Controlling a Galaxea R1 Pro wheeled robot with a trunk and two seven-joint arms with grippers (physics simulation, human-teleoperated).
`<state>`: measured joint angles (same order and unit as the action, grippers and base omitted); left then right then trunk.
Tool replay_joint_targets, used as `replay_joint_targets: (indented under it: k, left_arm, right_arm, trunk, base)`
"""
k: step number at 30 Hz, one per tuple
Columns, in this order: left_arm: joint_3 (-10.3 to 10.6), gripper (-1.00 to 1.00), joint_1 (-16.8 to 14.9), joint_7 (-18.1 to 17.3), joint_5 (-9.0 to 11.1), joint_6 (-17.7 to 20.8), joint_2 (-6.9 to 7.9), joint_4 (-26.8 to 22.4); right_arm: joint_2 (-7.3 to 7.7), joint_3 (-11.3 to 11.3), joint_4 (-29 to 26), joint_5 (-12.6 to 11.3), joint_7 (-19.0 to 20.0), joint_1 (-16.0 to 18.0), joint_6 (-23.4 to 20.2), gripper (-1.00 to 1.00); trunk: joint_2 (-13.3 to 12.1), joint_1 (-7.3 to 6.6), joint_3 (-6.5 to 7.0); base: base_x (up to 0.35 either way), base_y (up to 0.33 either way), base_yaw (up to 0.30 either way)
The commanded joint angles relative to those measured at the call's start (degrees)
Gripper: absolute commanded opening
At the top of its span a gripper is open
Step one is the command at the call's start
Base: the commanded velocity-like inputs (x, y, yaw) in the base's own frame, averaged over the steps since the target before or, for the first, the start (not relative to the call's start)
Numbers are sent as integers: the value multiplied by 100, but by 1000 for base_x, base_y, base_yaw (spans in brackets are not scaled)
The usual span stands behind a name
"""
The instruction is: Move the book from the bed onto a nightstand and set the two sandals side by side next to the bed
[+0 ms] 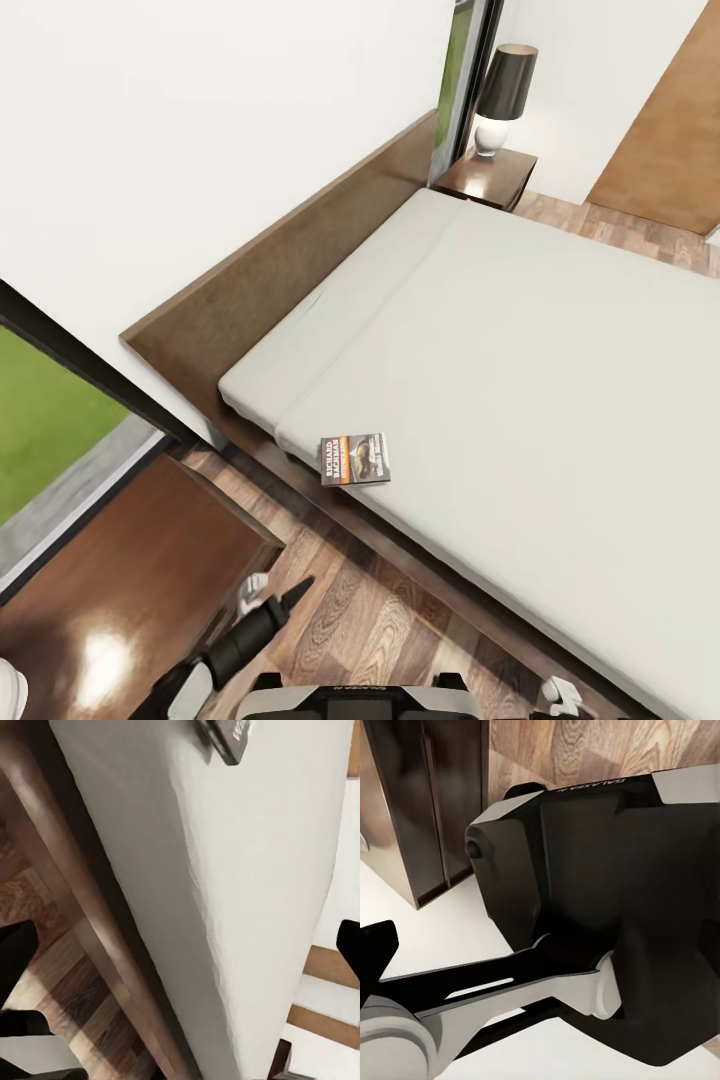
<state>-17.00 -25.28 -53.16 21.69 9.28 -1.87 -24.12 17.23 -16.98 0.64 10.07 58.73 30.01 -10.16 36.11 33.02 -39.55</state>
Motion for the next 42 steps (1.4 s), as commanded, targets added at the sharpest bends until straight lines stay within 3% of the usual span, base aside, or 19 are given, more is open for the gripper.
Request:
replay_joint_targets:
  k: [1, 4, 8, 10, 28, 34, 38, 42]
  left_arm:
    - [-34, 100, -2, 68, 31, 62, -2, -12]
    - [-103, 100, -3, 173, 72, 71, 43, -25]
    - [-517, 100, -3, 278, 292, 87, 208, -19]
    - [-589, 100, -3, 295, 323, 86, 231, -25]
    - [-641, 100, -3, 339, 388, 99, 143, 0]
    - [-630, 100, -15, 322, 381, 195, -167, -146]
    - [-625, 100, -42, 304, 379, 929, -342, -606]
    - [-622, 100, -46, 292, 386, 1218, -409, -982]
  right_arm:
    - [2, -51, 6, 39, 17, 5, -39, 100]
    - [1, -51, 6, 39, 11, 5, -39, 100]
    - [1, -51, 6, 39, 7, 5, -39, 100]
    - [1, -51, 6, 39, 8, 5, -39, 100]
    - [0, -51, 6, 39, 7, 5, -39, 100]
    - [0, -51, 6, 39, 7, 5, -39, 100]
    - [0, -53, 6, 39, 7, 5, -39, 100]
    - [0, -51, 6, 39, 7, 5, -39, 100]
  trunk:
    - [5, 2, -5]
    - [5, 2, -5]
    - [5, 2, -5]
    - [5, 2, -5]
    - [5, 2, -5]
    - [5, 2, -5]
    - [5, 2, -5]
    - [5, 2, -5]
  base:
    - [0, 0, 0]
    - [0, 0, 0]
    - [0, 0, 0]
    - [0, 0, 0]
    - [0, 0, 0]
    - [0, 0, 0]
    - [0, 0, 0]
    - [0, 0, 0]
